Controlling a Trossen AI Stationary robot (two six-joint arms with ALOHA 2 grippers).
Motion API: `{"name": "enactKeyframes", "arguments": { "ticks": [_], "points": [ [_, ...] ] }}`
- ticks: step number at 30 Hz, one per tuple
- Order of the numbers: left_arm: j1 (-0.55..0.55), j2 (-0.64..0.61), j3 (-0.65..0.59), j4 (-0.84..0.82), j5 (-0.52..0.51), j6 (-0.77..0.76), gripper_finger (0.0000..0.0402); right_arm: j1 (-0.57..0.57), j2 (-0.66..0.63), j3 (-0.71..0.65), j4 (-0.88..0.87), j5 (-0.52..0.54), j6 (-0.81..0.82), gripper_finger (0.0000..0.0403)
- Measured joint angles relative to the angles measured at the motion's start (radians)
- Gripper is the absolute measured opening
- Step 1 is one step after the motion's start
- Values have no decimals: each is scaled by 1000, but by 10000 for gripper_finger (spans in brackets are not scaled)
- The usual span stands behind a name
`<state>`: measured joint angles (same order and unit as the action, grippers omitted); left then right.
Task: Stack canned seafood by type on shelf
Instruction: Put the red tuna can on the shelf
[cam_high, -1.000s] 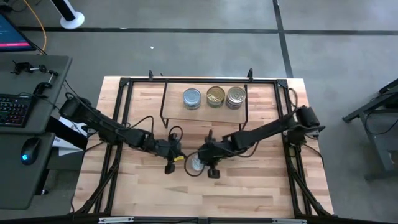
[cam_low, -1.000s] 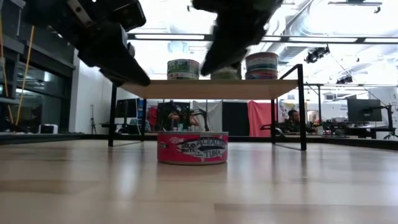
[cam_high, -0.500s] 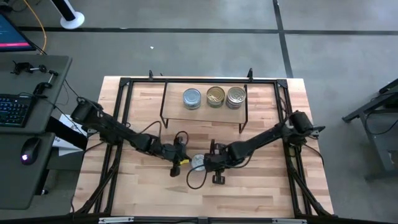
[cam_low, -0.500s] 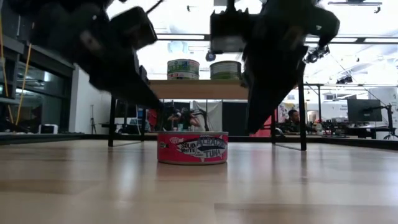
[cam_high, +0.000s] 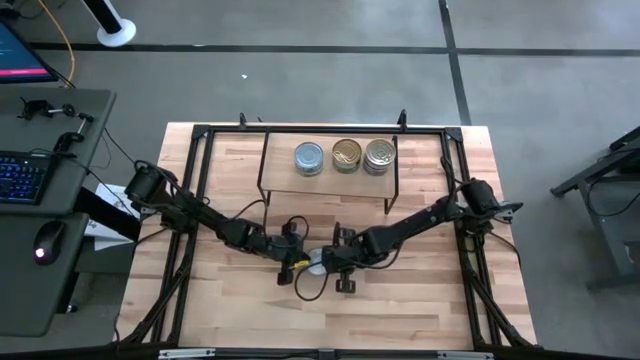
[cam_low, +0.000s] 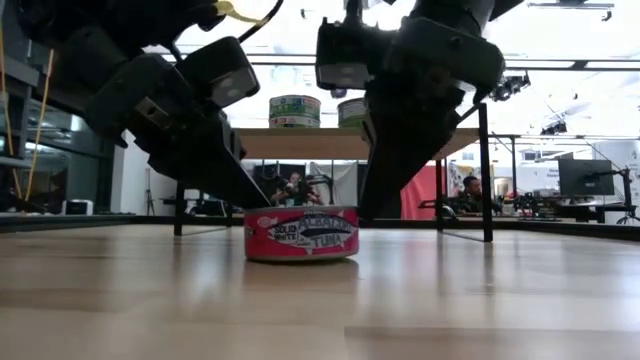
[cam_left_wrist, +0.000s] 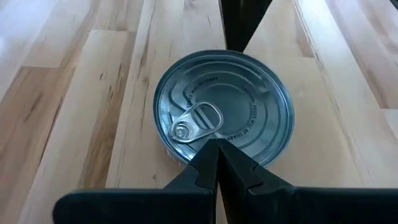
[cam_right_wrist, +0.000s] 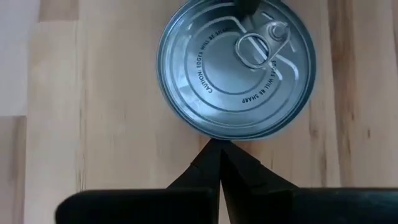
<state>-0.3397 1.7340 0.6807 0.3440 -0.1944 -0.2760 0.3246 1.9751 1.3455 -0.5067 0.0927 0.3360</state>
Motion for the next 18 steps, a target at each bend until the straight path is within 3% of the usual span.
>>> {"name": "enactKeyframes", "arguments": {
  "ticks": [18],
  "points": [
    [-3,-35,-4,-245,57,-45,0,-10,-2,190,-27,12,-225,0]
  ]
}}
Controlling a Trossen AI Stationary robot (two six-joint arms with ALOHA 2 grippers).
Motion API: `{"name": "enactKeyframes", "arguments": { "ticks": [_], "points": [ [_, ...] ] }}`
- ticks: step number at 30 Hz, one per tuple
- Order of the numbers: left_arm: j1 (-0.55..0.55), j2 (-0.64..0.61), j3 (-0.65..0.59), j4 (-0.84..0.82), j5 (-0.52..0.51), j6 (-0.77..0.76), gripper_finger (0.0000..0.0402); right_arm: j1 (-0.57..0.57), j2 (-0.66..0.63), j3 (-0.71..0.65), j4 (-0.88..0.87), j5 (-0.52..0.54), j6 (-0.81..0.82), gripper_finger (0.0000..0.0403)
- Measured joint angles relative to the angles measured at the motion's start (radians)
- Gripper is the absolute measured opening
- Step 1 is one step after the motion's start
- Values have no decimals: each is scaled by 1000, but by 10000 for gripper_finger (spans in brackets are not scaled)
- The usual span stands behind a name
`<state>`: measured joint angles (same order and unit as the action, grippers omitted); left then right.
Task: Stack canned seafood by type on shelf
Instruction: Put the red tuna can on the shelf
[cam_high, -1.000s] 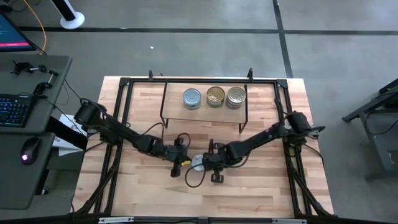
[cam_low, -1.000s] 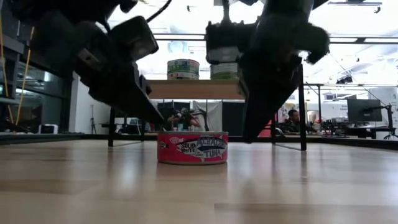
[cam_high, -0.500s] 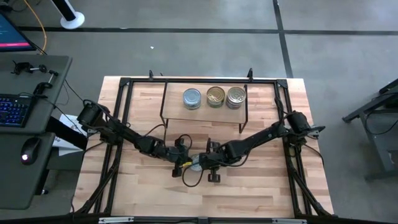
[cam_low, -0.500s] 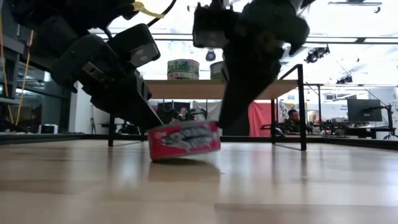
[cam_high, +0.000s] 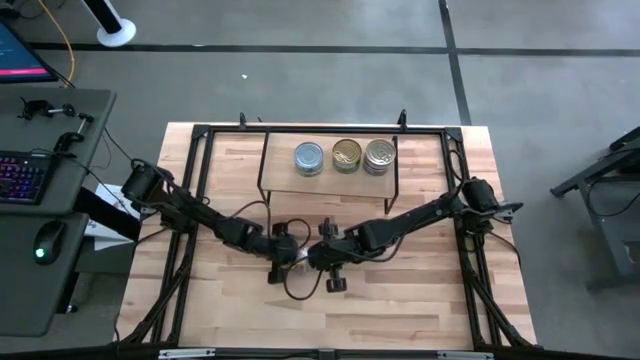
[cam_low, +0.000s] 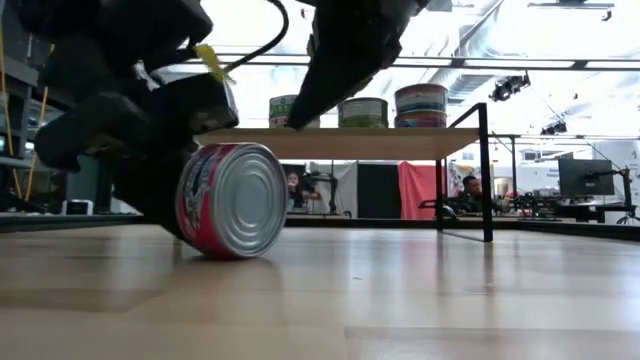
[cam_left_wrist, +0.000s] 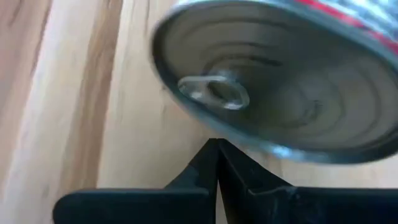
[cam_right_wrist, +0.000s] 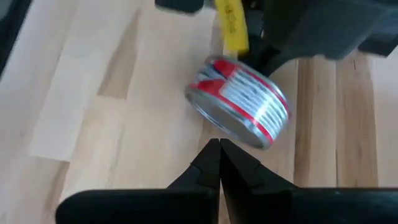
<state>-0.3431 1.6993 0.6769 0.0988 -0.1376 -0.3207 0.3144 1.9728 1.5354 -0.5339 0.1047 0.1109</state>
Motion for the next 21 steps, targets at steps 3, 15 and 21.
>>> {"name": "enactKeyframes", "arguments": {
  "ticks": [3,15,21],
  "points": [
    [-1,-26,3,-88,5,0,0,-7,0,15,-14,4,-29,0],
    [-37,-443,-133,-489,-33,-258,0,-110,65,242,-94,-247,-244,70],
    [-100,-612,-214,-451,-75,-508,0,-127,200,452,-316,-290,-383,200]
  ]
}}
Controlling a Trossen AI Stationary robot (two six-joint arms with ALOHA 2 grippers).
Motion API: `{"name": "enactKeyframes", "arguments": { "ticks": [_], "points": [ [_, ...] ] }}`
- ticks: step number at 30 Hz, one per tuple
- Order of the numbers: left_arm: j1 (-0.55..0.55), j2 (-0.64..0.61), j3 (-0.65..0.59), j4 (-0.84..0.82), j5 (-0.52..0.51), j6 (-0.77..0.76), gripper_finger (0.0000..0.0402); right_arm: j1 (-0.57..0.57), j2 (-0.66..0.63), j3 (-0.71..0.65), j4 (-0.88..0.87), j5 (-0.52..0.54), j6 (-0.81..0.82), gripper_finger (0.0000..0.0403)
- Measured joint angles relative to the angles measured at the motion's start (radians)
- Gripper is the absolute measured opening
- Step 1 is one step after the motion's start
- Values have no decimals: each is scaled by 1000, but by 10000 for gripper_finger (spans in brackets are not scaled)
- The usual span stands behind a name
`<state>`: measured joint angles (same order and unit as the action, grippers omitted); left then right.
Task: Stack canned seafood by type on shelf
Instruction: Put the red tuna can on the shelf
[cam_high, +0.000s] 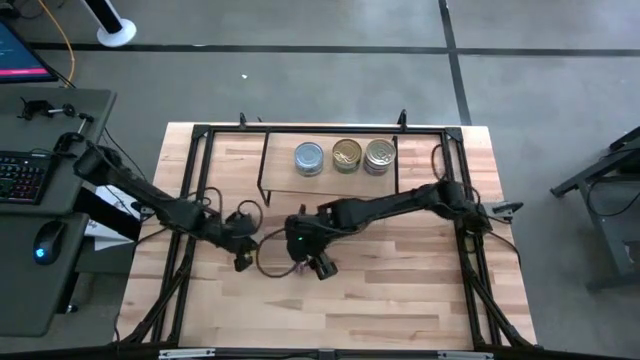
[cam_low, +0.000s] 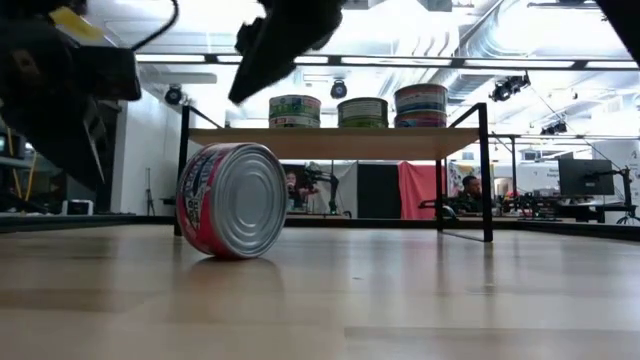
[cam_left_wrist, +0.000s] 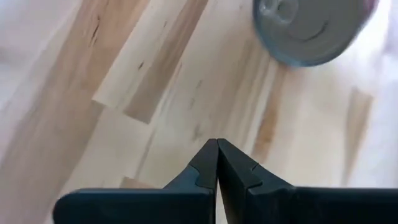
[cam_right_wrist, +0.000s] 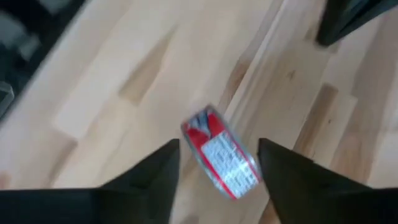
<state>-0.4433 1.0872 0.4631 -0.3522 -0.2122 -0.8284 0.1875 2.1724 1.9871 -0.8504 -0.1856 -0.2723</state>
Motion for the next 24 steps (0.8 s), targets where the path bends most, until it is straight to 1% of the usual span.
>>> {"name": "enactKeyframes", "arguments": {
  "ticks": [3,5,8,12,14,16,18,20,22,24],
  "points": [
    [-36,-24,-2,19,-46,-64,0,2,70,97,-121,1,-96,247],
    [-56,-25,-3,25,-82,-77,0,5,107,140,-158,25,-173,263],
    [-79,-25,-2,40,-123,-79,0,5,147,185,-162,34,-228,270],
    [-95,-25,-2,51,-153,-115,0,5,182,205,-175,35,-292,271],
    [-103,-25,-2,94,-171,-128,0,5,199,205,-182,36,-305,271],
    [-117,-25,-2,174,-206,-98,0,5,215,205,-180,45,-305,270],
    [-127,-26,-2,270,-233,-36,0,5,225,205,-178,66,-305,263],
    [-130,-28,-2,350,-244,11,0,9,229,205,-173,93,-305,244],
    [-130,-51,-2,391,-244,40,0,12,229,205,-174,123,-305,211],
    [-125,-96,8,399,-244,75,0,18,218,204,-178,153,-305,164]
  ]
}}
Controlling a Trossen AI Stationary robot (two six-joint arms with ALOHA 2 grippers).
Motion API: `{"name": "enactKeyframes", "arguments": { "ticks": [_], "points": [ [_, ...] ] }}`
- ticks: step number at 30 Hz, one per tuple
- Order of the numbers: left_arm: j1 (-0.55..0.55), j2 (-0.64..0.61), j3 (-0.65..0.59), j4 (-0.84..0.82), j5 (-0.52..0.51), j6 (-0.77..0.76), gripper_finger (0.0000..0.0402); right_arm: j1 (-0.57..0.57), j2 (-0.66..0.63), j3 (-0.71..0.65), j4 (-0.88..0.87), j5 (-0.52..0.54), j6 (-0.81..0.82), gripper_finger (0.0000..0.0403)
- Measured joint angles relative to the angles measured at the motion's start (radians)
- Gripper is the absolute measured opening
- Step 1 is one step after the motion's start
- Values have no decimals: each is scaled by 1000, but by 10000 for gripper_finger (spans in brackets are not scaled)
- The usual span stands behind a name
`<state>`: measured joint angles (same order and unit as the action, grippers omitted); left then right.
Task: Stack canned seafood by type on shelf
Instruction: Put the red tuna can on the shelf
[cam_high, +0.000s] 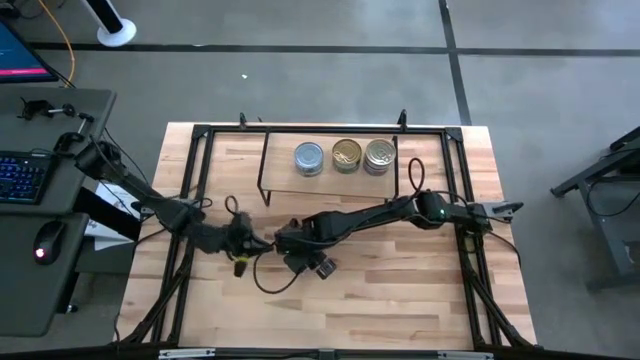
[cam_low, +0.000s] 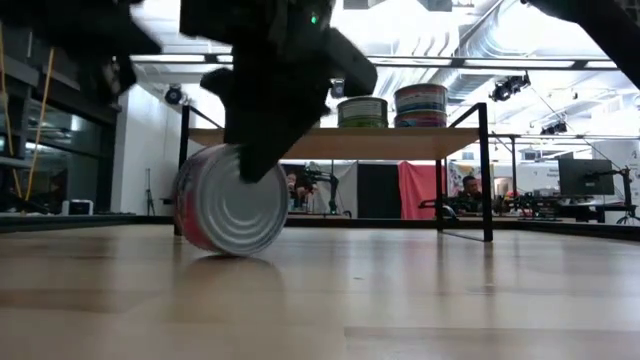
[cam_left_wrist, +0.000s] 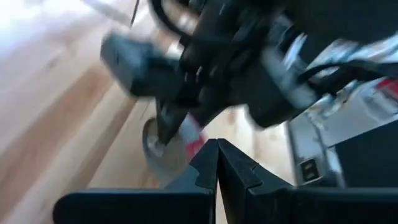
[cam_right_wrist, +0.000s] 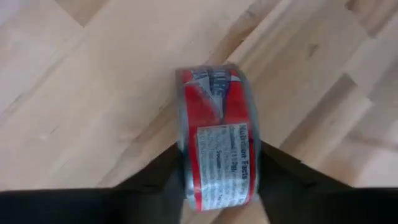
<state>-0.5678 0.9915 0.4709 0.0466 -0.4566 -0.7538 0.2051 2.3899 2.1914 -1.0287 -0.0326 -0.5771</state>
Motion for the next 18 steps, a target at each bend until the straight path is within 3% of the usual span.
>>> {"name": "enactKeyframes", "arguments": {
  "ticks": [2,6,12,18],
  "points": [
    [9,-66,22,-30,-1,55,0,5,-25,-1,-4,26,0,120],
    [34,-226,102,-109,-12,205,0,8,-108,-1,-2,121,46,119],
    [56,-425,187,-137,-120,477,0,-14,-239,0,158,428,69,119],
    [76,-531,183,-148,-159,572,0,-70,-224,0,303,626,-17,119]
  ]
}}
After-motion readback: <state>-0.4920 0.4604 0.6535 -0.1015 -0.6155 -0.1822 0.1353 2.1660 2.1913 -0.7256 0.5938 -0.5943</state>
